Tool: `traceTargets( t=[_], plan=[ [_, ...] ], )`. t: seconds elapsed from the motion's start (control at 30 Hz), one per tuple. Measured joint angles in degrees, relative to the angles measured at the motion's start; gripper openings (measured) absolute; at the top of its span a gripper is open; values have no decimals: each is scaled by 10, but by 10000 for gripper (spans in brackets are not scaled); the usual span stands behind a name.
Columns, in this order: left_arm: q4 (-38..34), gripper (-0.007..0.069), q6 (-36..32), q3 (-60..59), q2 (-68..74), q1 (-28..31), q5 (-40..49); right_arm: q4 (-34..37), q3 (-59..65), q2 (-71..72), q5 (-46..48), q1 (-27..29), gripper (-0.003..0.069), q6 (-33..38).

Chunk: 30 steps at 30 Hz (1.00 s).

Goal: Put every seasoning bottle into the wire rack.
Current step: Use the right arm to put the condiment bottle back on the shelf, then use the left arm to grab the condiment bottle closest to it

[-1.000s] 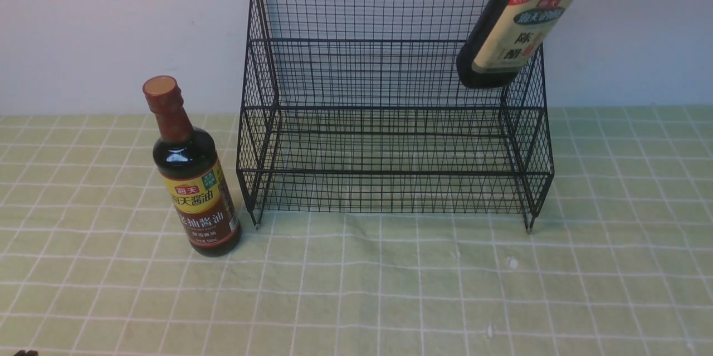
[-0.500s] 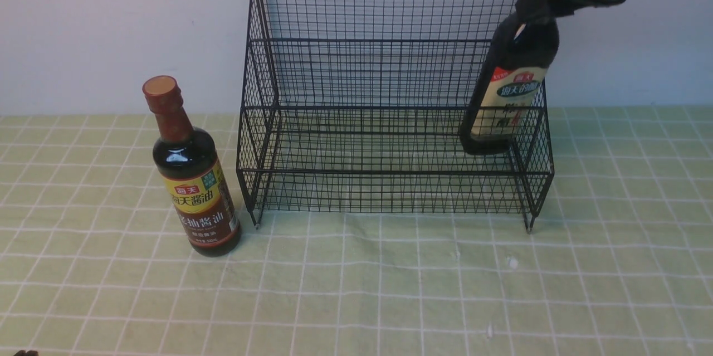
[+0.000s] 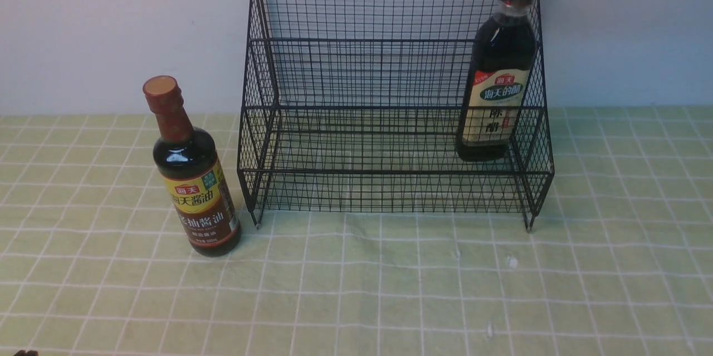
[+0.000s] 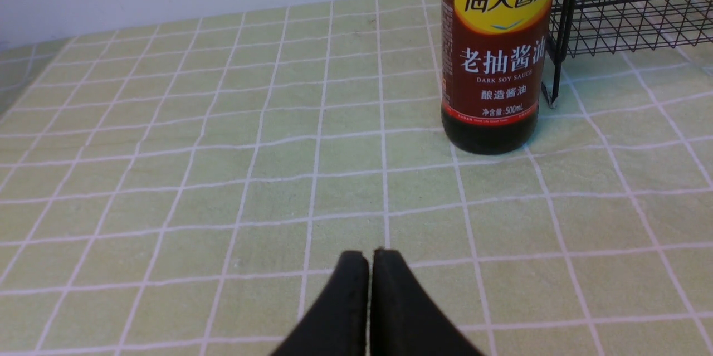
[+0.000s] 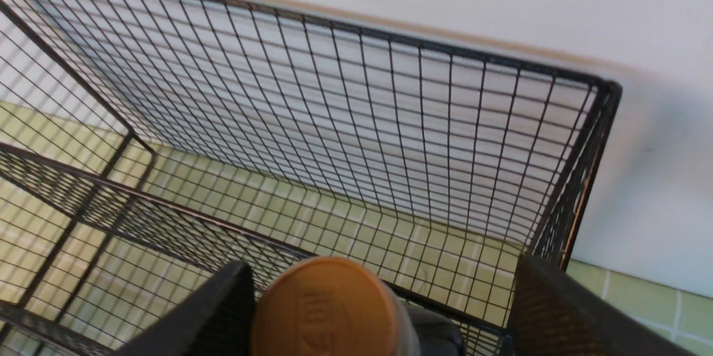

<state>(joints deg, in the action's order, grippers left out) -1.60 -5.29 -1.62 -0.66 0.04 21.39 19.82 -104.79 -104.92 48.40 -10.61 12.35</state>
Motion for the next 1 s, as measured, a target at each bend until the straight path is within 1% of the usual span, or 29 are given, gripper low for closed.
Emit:
traceTargets(
  t=[0.1,0.2,0.27,0.3,0.37,0.43,0.47,0.53,0.57,0.6,0.63,0.67,0.8,0.93,1.0],
  plan=[
    [0,-10,0,0,0,0,0,0,0,27,4,0,576,-1],
    [0,-10,0,0,0,0,0,0,0,57,5,0,571,-9],
    [0,-10,0,0,0,0,0,-3,0,107,5,0,532,-19],
    [0,-10,0,0,0,0,0,-8,0,140,6,0,499,-25],
    [0,-10,0,0,0,0,0,-12,0,165,8,0,464,-29],
    [0,-10,0,0,0,0,0,-29,-1,230,26,0,343,-37],
    [0,-10,0,0,0,0,0,-35,-2,245,36,0,297,-41],
    [0,-10,0,0,0,0,0,-54,-3,303,68,0,164,-55],
    [0,-10,0,0,0,0,0,-58,-3,317,77,0,128,-61],
    [0,-10,0,0,0,0,0,-68,-4,351,100,0,57,-78],
    [0,-10,0,0,0,0,0,-69,-4,355,106,0,44,-83],
    [0,-10,0,0,0,0,0,-78,-5,388,126,0,16,-97],
    [0,-10,0,0,0,0,0,-108,26,477,162,0,-10,-124],
    [0,-10,0,0,0,0,0,-148,143,605,153,0,-12,-141],
    [0,-10,0,0,0,0,0,-163,211,663,126,0,-12,-151]
  ],
)
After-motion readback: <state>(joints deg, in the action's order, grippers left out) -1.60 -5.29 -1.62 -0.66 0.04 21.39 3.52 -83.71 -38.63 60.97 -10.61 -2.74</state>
